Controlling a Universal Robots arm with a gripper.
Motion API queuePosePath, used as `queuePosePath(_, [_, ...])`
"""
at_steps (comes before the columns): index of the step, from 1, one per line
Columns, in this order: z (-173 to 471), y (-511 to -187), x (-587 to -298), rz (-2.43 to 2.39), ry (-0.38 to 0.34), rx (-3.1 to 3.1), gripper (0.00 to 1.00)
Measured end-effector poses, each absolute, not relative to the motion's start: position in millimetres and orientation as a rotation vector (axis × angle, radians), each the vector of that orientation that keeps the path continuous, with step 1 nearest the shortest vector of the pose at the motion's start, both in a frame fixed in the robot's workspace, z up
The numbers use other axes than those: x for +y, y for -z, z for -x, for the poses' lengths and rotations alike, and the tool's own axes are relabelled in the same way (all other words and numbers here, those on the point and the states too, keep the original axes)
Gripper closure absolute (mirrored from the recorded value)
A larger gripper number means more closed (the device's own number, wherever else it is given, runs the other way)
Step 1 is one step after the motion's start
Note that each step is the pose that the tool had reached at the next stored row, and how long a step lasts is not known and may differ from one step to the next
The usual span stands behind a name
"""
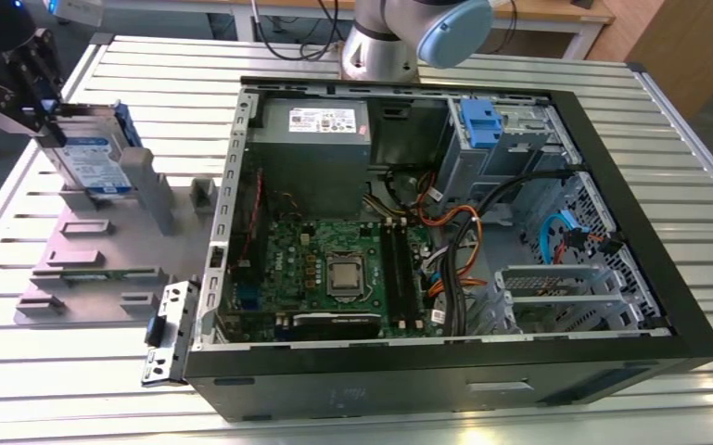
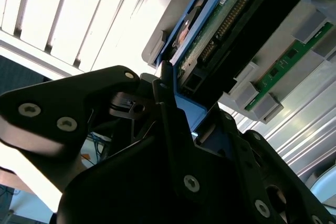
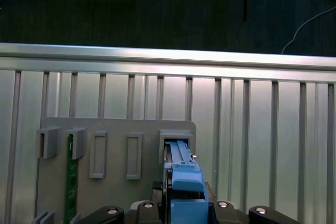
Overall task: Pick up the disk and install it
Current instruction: 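Pick up the disk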
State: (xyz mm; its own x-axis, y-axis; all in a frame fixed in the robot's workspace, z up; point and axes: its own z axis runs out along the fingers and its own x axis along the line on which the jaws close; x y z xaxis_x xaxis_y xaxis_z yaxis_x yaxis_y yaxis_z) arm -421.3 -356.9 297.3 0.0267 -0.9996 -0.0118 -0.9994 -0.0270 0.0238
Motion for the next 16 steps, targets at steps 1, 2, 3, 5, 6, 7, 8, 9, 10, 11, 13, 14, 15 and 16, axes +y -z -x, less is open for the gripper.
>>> queuePosePath(1, [421.3, -298.0, -357.0, -2.244, 0.038, -2.185, 0.63])
queuePosePath(2, [421.3, -298.8, -357.0, -2.243, 0.037, -2.184, 0.63])
queuePosePath(3, [421.3, -299.0, -357.0, -2.243, 0.036, -2.184, 0.63])
queuePosePath(5, [421.3, -299.4, -357.0, -2.243, 0.036, -2.184, 0.63])
queuePosePath(6, [421.3, -299.5, -357.0, -2.243, 0.036, -2.183, 0.63])
queuePosePath(7, [421.3, -300.1, -356.9, -2.242, 0.034, -2.183, 0.63])
queuePosePath(8, [421.3, -300.7, -357.0, -2.242, 0.034, -2.183, 0.63])
queuePosePath(9, [421.3, -300.9, -357.0, -2.242, 0.034, -2.183, 0.63])
queuePosePath(10, [421.3, -301.0, -357.0, -2.242, 0.033, -2.183, 0.63])
queuePosePath(11, [421.3, -301.2, -357.0, -2.242, 0.033, -2.182, 0.63])
queuePosePath(13, [421.3, -301.6, -357.0, -2.242, 0.033, -2.182, 0.63])
queuePosePath(14, [421.3, -306.4, -357.0, -2.238, 0.026, -2.179, 0.63])
queuePosePath(15, [421.3, -313.2, -356.9, -2.236, 0.021, -2.177, 0.63])
queuePosePath(16, [421.3, -313.3, -357.0, -2.236, 0.021, -2.177, 0.63])
